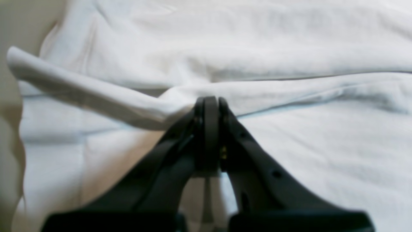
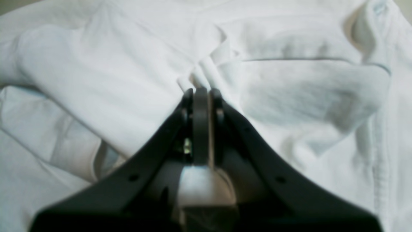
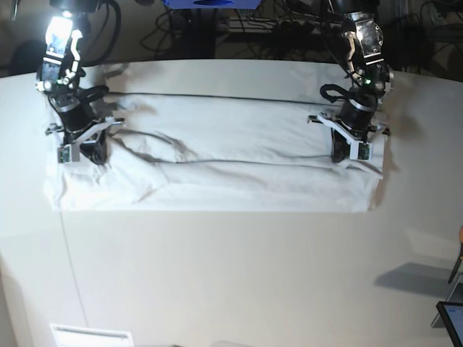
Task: Fold the T-shirt properly
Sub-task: 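Lower the folded strip with both grippers and flatten it on the table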
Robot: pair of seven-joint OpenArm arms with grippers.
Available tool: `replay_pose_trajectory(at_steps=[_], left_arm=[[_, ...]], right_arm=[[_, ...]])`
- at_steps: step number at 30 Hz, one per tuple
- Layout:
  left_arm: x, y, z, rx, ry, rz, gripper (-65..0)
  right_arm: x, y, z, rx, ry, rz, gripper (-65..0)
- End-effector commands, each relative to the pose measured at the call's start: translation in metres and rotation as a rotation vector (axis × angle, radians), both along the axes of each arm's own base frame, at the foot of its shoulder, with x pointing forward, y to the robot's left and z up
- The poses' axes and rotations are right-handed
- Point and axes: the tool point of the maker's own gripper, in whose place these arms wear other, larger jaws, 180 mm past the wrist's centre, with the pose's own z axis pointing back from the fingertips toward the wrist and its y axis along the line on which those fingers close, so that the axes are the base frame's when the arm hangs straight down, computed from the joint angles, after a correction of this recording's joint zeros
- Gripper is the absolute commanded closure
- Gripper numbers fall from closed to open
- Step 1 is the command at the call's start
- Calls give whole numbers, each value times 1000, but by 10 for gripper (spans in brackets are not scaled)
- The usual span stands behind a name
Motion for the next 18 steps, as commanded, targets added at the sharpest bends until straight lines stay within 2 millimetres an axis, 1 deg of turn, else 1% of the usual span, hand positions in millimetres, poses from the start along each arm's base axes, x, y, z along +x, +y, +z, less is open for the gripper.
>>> replay_pose_trajectory(at_steps=[1, 4, 6, 9, 14, 18], left_arm=[[-4, 10, -9, 48, 78, 19, 0], [2, 13, -7, 54, 89, 24, 0], [8, 14, -1, 58, 71, 25, 0], [23, 11, 12, 61, 32, 16, 0], [43, 12, 22, 55, -2, 22, 0], [50, 12, 31, 59, -27, 19, 0]], right_arm=[[-8, -16, -18, -70, 107, -23, -22], [1, -18, -14, -72, 92, -24, -22], [4, -18, -12, -73, 86, -24, -22], [5, -23, -10, -86, 83, -22, -22], [3, -23, -12, -84, 88, -24, -22], [4, -23, -11, -84, 86, -24, -22]])
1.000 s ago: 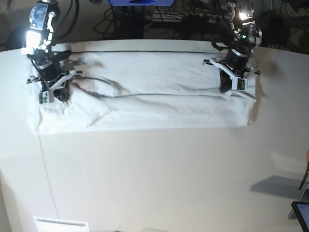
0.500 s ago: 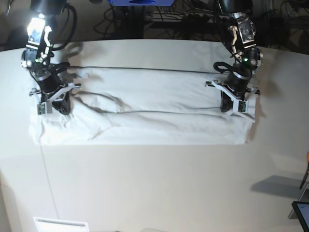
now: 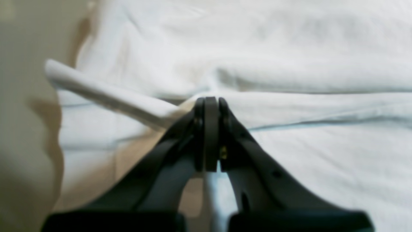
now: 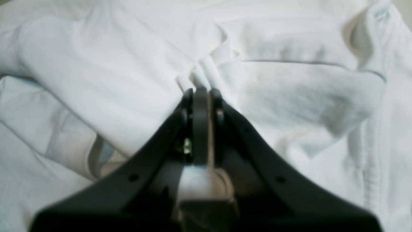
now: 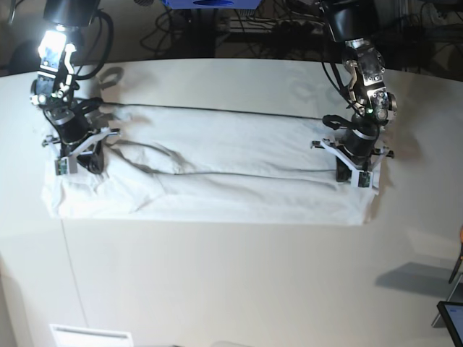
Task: Fold the T-shirt properly
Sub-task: 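Lower the folded strip with both grippers and flatten it on the table, then release the strip with the left gripper and move it to the strip's end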
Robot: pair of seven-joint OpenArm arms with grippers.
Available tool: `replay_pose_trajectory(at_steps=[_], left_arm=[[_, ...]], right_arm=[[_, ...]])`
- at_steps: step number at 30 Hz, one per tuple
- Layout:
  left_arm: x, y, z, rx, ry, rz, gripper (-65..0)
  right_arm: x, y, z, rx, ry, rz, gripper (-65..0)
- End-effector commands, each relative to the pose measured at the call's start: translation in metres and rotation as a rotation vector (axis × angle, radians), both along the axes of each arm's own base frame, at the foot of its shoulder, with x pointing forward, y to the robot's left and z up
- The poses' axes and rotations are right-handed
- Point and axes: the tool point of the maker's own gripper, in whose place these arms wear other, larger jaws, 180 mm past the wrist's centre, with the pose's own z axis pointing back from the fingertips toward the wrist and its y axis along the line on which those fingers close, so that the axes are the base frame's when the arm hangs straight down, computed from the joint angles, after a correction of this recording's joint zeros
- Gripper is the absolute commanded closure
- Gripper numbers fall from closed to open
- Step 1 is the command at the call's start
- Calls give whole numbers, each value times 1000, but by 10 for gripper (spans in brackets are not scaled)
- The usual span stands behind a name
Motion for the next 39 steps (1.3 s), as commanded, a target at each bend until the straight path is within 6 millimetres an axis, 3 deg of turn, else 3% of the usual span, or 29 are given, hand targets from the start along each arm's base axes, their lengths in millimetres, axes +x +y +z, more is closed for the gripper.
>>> replay_pose_trajectory(at_steps=[1, 3, 6, 9, 11, 13, 17, 21, 24, 27, 33, 39], left_arm=[[10, 6, 24, 25, -74, 2, 0], [2, 6, 34, 47, -86, -3, 0], [-9, 14, 67, 102, -140, 7, 0], [-27, 53, 94, 159, -152, 120, -3], [-41, 83, 99, 143, -128, 210, -22], [-47, 110, 110, 113, -128, 276, -86], [-60, 157, 120, -56, -125, 360, -297], [-57, 180, 136, -257, -195, 353, -433], [-56, 194, 128, -405, -197, 366, -544], [-51, 193, 112, -517, -171, 363, -647], [-18, 139, 98, -569, -136, 111, -650], [5, 130, 79, -656, -112, 117, -650]], right_arm=[[-10, -15, -13, -68, 80, -23, -22], [-10, -15, -13, -68, 80, -23, -22], [-10, -15, -13, -70, 80, -23, -22], [-11, -15, -13, -71, 80, -22, -22], [-12, -15, -13, -71, 83, -22, -22], [-12, -15, -13, -71, 83, -22, -22], [-12, -13, -14, -70, 85, -14, -22], [-13, -12, -15, -68, 89, -13, -22], [-13, -12, -15, -68, 90, -13, -22], [-16, -12, -17, -68, 96, -13, -22], [-17, -12, -18, -68, 99, -12, -22], [-18, -14, -18, -71, 100, -18, -22]])
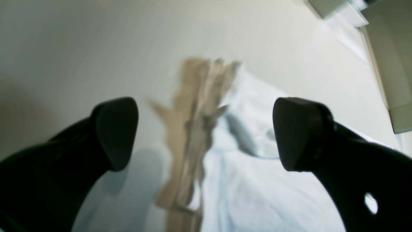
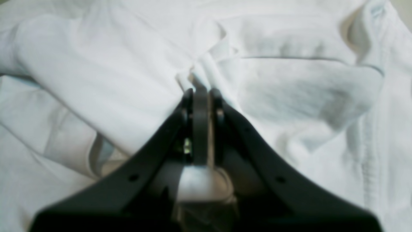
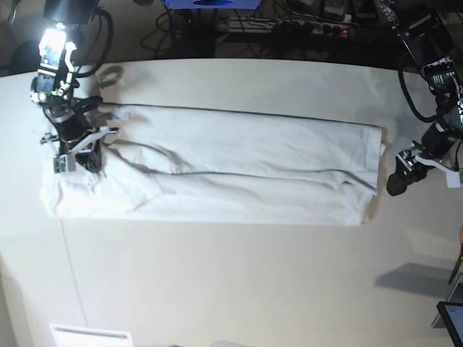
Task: Fold the T-shirt properly
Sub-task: 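Release the strip with the left gripper and move it to the strip's end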
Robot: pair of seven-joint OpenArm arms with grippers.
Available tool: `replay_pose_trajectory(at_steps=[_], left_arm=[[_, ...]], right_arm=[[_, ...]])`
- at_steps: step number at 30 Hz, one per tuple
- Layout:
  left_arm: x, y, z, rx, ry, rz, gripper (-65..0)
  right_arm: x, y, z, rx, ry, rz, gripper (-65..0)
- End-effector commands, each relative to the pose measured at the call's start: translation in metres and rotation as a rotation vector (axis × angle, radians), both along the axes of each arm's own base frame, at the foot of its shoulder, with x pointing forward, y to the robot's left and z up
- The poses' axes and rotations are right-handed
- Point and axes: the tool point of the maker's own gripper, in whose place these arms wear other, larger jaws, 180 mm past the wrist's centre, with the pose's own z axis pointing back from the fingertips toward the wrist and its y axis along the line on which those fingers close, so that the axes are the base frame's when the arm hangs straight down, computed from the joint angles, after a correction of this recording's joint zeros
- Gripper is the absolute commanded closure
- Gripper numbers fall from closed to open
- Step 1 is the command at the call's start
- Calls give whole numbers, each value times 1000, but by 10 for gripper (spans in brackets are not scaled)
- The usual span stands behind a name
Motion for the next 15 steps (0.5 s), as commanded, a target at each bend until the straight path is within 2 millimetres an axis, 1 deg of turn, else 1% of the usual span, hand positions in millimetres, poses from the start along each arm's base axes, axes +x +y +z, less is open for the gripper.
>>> replay_pose_trajectory(at_steps=[1, 3, 7, 12, 15], left_arm=[[11, 8, 20, 3, -65, 10, -650], [9, 10, 8, -15, -36, 27, -650], [16, 1, -8, 10, 14, 7, -650], [21, -17, -26, 30, 55, -15, -650], [26, -32, -35, 35, 75, -32, -650]], right_arm=[[-15, -13, -17, -63, 102, -10, -22], [-15, -14, -16, -66, 102, -10, -22], [-15, -14, -17, -66, 103, -9, -22], [-14, -14, -16, -66, 100, -10, -22], [-13, -15, -15, -67, 97, -9, -22]])
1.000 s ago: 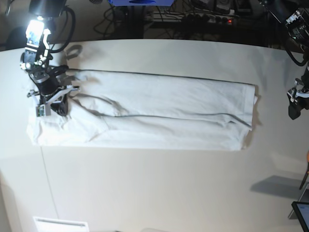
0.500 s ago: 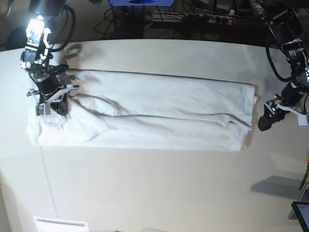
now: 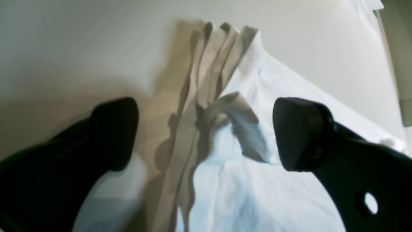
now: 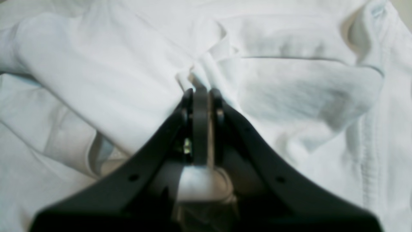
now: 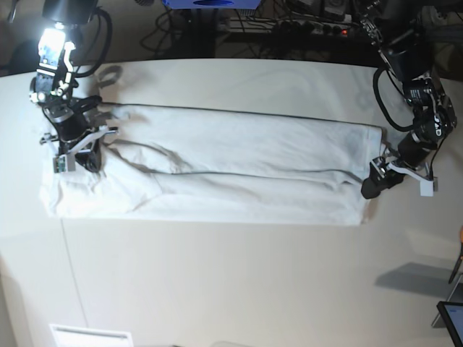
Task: Fold the T-shirt properly
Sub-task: 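Release the strip with the left gripper and move it to the strip's end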
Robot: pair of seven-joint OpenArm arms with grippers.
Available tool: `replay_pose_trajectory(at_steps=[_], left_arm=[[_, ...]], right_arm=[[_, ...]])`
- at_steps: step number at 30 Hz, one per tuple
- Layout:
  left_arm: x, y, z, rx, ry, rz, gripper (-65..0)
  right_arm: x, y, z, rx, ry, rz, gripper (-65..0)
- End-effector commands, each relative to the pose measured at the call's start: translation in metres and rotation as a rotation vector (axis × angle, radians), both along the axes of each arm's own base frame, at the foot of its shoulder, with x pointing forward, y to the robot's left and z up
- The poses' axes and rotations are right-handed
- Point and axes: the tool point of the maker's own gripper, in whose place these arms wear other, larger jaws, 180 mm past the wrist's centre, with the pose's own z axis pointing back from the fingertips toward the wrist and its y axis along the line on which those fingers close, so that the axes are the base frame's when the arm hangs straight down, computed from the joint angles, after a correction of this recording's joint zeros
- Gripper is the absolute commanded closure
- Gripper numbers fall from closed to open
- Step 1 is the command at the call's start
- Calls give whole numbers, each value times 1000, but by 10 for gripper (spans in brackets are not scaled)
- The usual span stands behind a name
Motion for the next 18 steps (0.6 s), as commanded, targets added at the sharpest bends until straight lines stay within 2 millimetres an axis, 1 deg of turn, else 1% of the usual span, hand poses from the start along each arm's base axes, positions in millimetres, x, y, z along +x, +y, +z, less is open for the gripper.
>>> replay_pose_trajectory(at_steps=[1, 5, 7, 11, 12, 15, 18], left_arm=[[6, -2, 4, 25, -1, -20, -650], [8, -14, -6, 43, 28, -38, -650], [12, -22, -7, 33, 24, -46, -650], [15, -49, -15, 46, 53, -137, -650], [16, -54, -17, 48, 57, -154, -642], [16, -64, -20, 35, 58, -169, -516], [16, -64, -20, 35, 60, -168, -386]], right_arm=[[-12, -13, -15, -62, 96, -12, -22], [-12, -14, -15, -64, 94, -12, -22], [-12, -14, -15, -64, 94, -12, -22], [-11, -13, -14, -63, 93, -9, -22], [-8, -13, -13, -63, 87, -9, -22], [-7, -14, -11, -64, 83, -12, -22], [-6, -14, -11, -64, 82, -12, -22]])
